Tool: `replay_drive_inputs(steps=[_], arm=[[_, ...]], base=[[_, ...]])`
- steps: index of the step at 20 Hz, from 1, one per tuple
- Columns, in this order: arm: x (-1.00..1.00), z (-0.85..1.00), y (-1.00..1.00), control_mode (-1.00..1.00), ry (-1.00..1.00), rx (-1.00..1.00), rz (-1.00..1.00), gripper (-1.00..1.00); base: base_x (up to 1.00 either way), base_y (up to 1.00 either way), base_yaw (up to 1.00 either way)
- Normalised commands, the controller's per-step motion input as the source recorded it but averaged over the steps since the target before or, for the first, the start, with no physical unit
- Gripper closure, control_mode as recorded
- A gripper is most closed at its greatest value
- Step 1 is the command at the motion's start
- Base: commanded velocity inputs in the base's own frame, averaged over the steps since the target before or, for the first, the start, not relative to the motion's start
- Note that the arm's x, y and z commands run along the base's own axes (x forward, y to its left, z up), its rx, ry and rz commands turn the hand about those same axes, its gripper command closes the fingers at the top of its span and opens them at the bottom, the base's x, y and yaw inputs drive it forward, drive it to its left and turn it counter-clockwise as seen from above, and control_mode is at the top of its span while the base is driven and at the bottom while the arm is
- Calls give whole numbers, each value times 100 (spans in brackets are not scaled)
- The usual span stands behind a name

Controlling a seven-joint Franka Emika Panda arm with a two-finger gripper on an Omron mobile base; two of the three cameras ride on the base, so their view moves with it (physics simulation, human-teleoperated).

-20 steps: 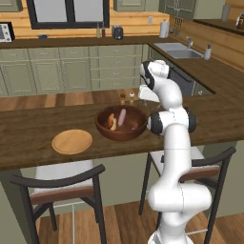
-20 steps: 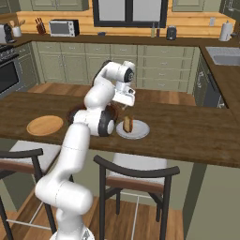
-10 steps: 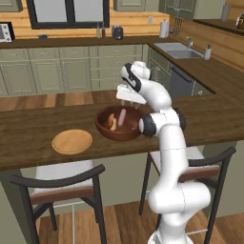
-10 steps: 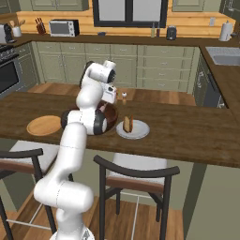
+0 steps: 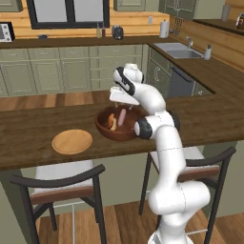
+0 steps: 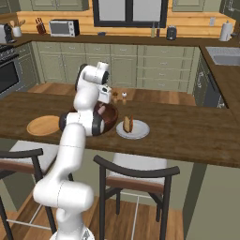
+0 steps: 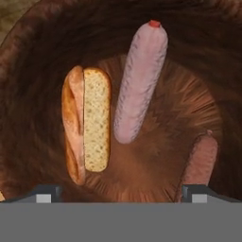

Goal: Place one bun and one sausage from the bowl on each plate.

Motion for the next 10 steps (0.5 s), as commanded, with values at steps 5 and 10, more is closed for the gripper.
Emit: replay_drive_inputs(steps=[5, 10], arm=[[26, -5, 0, -100, 0, 0, 0, -100], [29, -39, -20, -100, -3, -5, 0, -100]], base=[[0, 0, 0], [0, 0, 0]])
